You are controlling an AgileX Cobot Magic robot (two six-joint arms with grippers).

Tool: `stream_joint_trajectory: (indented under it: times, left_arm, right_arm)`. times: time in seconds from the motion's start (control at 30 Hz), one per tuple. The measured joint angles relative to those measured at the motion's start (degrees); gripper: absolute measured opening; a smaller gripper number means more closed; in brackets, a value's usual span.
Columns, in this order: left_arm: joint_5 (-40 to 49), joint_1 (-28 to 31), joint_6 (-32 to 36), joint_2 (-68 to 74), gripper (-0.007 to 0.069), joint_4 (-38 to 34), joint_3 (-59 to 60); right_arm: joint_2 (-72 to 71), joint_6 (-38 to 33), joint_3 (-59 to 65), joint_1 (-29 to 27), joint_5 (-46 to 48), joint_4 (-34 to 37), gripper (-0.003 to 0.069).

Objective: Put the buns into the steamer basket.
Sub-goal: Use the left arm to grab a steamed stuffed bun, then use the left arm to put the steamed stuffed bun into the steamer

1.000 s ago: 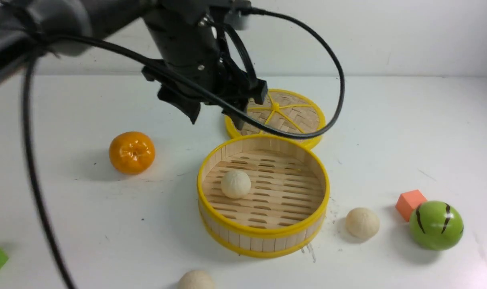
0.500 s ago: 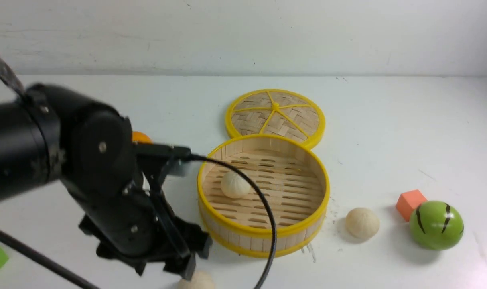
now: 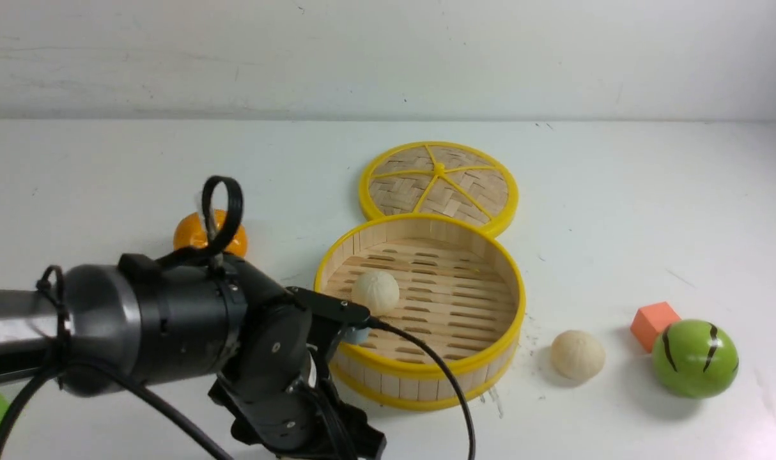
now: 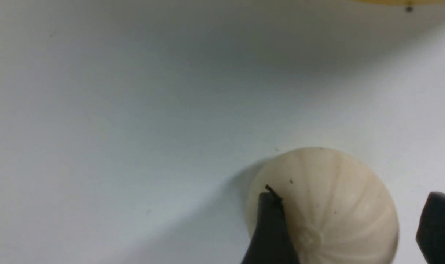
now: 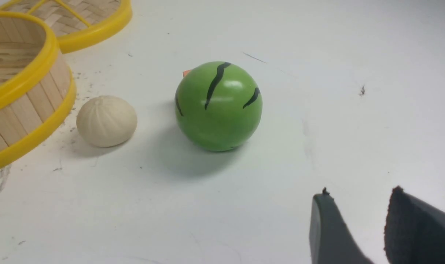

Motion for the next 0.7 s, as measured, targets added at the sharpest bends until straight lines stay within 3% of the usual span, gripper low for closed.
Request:
stream_joint_trajectory:
  times: [0.07,0.17,0.3,0.5,0.7]
  left_arm:
    - [0.00,0.00,-0.12,0.39,0.0414,0.24,-0.06]
    - [3.07,0.00,1.05,0.63,0.0201,0.24,-3.86]
    - [8.46,0.00,5.00,0.69,0.0005,-0.07,-15.19]
    - [11.39,0.00,8.47,2.42,0.0000,0.01,-33.67]
    - [11.39,0.00,8.71,9.90,0.0005,0.09,-39.50]
  right_arm:
    - [0.00,0.00,0.00,0.00,0.00,0.00,0.0239]
    - [0.00,0.00,0.00,0.00,0.00,0.00,0.0239]
    - [0.00,0.00,0.00,0.00,0.00,0.00,0.0239]
    - [0.00,0.00,0.00,0.00,0.00,0.00,0.0239]
    - [0.00,0.00,0.00,0.00,0.00,0.00,0.0239]
